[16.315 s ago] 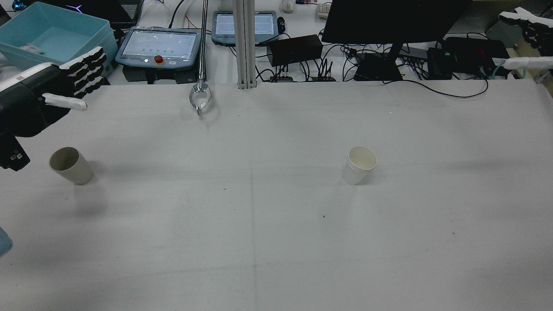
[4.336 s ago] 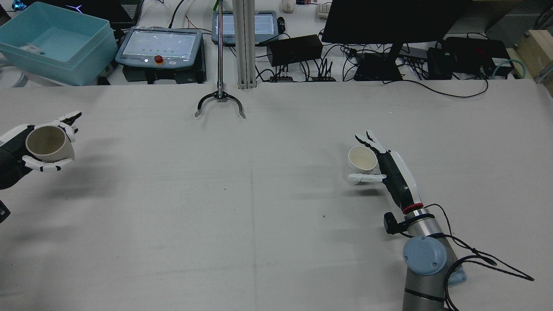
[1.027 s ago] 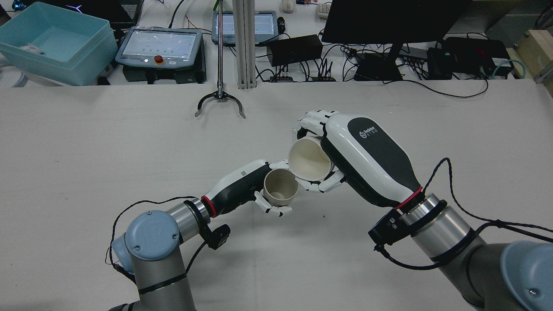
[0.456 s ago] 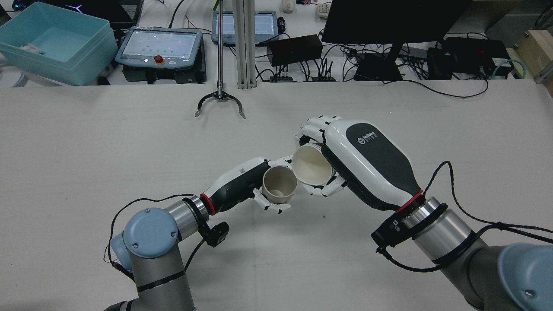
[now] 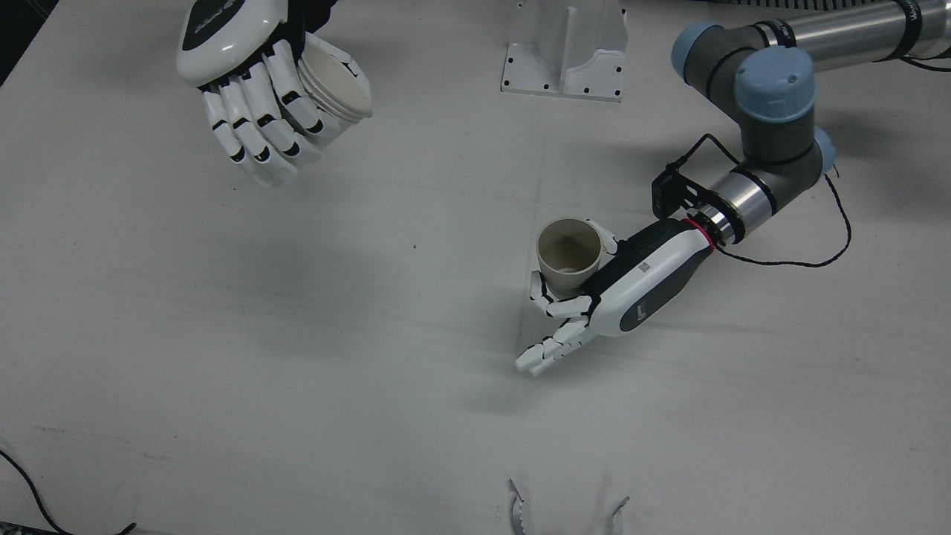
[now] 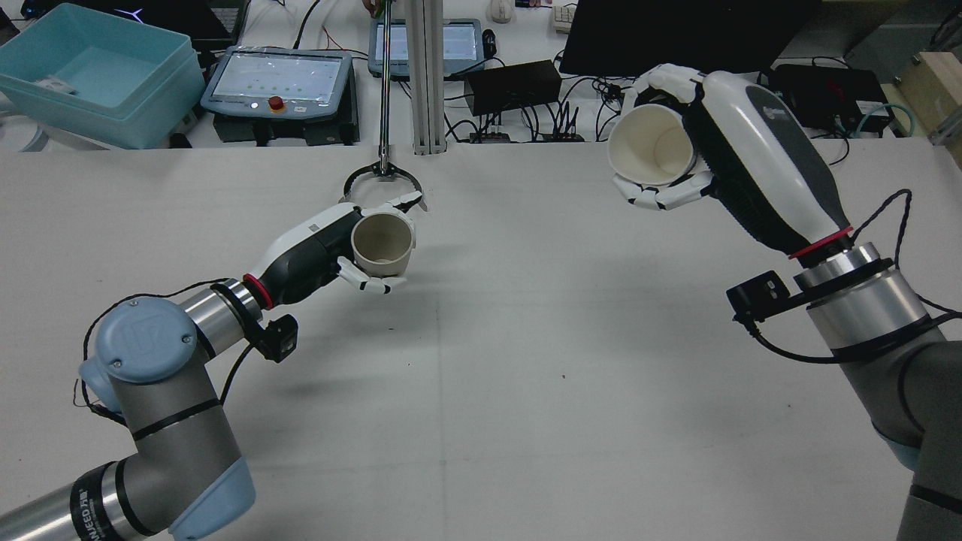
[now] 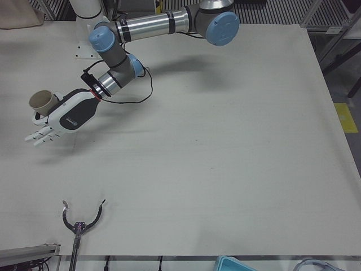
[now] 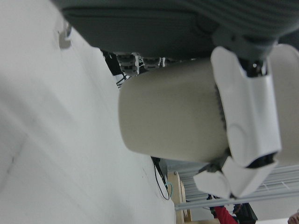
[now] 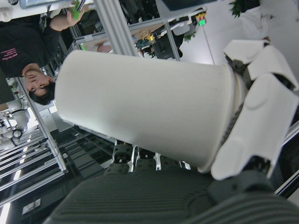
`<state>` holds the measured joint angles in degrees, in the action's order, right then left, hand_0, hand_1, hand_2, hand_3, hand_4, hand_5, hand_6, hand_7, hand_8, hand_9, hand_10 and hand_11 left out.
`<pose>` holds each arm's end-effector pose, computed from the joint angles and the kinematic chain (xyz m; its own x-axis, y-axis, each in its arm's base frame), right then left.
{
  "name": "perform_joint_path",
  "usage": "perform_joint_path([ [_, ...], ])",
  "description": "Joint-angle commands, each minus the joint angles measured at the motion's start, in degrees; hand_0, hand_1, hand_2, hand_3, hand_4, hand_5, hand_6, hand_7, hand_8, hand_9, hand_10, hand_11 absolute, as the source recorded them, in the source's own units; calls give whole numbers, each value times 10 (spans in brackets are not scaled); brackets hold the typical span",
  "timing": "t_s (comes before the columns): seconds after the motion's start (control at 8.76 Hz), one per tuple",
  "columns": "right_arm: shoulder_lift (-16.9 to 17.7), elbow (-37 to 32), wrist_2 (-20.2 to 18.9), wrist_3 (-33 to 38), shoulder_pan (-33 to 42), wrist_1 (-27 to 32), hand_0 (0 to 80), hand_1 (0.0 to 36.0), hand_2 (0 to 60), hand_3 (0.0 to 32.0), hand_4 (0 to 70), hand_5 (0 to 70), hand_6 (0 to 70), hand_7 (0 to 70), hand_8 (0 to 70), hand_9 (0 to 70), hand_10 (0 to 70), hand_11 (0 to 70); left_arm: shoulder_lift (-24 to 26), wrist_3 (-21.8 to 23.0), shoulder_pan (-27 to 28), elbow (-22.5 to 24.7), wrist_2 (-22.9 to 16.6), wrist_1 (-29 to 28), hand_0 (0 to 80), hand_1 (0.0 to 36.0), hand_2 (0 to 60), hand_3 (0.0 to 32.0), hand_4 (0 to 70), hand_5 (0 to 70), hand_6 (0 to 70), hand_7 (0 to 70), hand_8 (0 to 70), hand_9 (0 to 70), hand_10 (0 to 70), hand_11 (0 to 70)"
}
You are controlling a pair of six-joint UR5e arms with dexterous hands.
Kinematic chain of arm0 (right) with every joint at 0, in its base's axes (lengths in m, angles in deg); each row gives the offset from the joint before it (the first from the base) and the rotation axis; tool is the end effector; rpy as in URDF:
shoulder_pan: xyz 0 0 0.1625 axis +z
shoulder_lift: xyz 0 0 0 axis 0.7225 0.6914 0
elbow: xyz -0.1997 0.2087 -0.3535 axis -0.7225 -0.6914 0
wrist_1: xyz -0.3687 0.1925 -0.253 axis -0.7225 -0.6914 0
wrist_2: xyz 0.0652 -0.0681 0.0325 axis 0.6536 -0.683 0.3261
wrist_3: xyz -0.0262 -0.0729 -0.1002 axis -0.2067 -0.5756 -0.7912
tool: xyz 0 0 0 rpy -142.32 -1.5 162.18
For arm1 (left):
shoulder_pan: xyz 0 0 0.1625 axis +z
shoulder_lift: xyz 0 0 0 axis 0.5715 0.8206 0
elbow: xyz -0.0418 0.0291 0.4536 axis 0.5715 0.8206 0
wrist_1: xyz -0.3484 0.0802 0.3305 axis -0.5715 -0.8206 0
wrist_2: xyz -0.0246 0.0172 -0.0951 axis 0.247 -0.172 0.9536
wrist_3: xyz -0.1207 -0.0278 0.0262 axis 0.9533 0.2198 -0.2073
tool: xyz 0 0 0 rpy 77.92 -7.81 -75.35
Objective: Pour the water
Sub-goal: 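Move both hands apart, still holding the cups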
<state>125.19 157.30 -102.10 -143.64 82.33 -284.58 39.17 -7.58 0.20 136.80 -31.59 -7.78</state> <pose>-0.2355 -0.4467 0.2050 -0.5071 -0.3434 0.7906 -0.8606 0.2518 -0.4426 0.5238 -0.5636 0.2886 -0.7985 -0.4809 -0.3621 0.0934 0.4953 -0.8637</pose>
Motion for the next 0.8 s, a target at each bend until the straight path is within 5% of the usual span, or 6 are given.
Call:
perform_joint_path([
  [0.0,28,-27,71,225,68,0,494,298,600,0,96,612,310,465,245,368,205,320,-116,69,-117,16,1,-13,504,360,600,0,371,629,42,102,29,47,60,116],
  [0.34,39,-120,84,460,66,5,488,262,599,0,79,534,305,449,255,381,213,330,-209,88,-191,-2,6,-58,499,360,600,0,368,626,43,103,30,49,61,118],
  [0.46,46,-145,84,540,65,7,488,247,540,0,76,504,299,443,253,379,209,323,-233,95,-195,-18,11,-77,500,360,600,0,370,630,48,108,30,51,63,120],
  [0.68,65,-155,84,579,66,5,482,218,475,0,68,454,307,448,289,424,236,360,-242,104,-194,-91,21,-134,499,360,600,0,363,613,49,107,31,51,63,121],
])
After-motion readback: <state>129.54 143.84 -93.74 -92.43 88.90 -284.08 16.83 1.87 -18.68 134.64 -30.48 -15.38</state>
